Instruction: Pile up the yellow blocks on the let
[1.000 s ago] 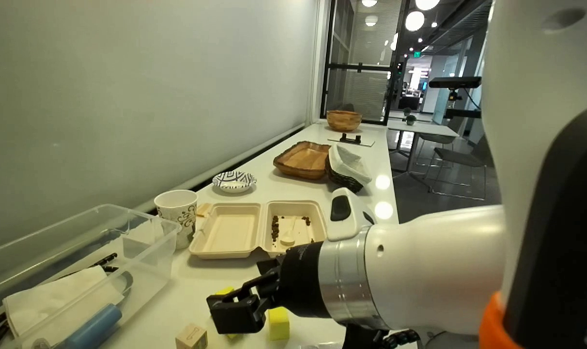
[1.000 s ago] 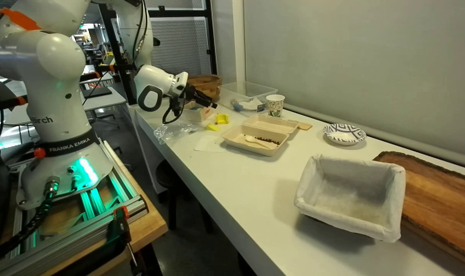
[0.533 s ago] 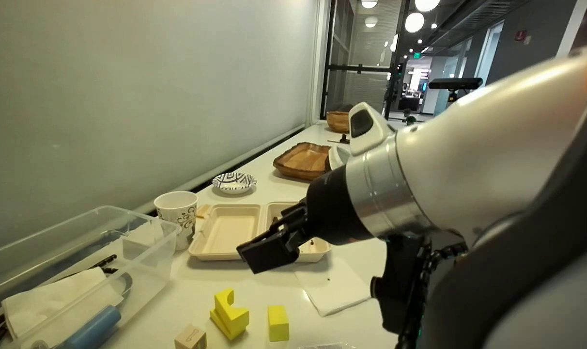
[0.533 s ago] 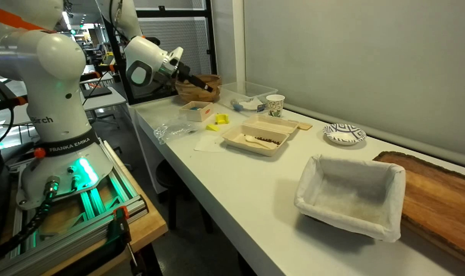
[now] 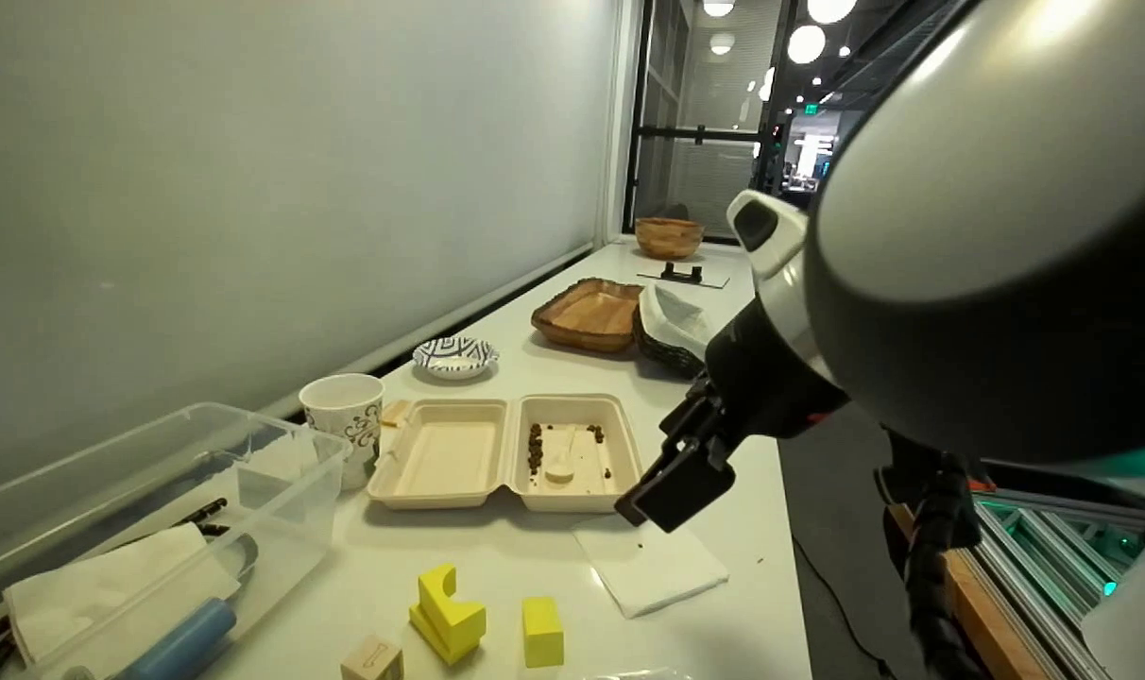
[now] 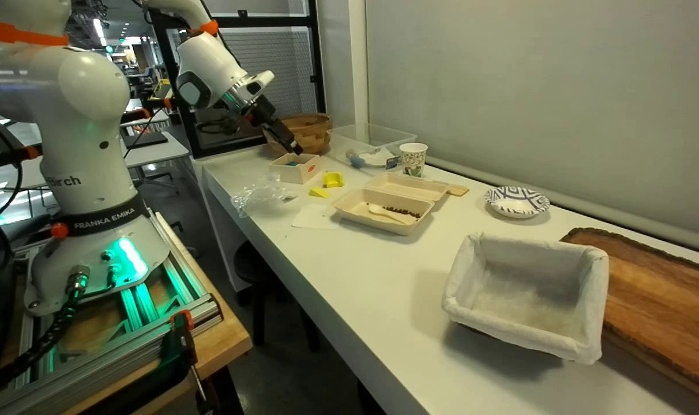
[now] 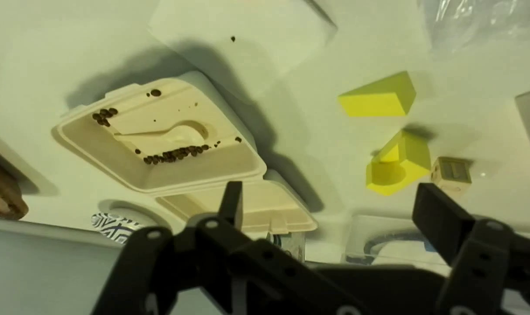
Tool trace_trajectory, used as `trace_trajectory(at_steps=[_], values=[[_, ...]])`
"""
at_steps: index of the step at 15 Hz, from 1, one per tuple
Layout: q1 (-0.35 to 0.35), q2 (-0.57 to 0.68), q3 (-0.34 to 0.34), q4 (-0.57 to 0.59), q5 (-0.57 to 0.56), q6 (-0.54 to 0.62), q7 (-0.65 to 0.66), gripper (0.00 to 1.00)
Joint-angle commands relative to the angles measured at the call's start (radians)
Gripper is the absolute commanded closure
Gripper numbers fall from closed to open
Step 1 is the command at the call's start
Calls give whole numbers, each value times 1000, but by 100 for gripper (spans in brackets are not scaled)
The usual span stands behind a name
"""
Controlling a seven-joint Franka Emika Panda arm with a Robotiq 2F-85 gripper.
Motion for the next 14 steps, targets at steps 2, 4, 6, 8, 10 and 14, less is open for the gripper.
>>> trace_trajectory(at_steps=[2,4,6,8,10,14], values=[[-17,-39,-2,12,63,-77,-117,0],[-39,-79,-8,23,100,-133,-197,0],[-49,-98,-9,24,107,-144,-220,0],[-50,-81,-10,28,118,-163,-239,0],[-67,-54,-25,35,104,-230,-289,0],[-120,20,-71,63,55,-407,-377,0]])
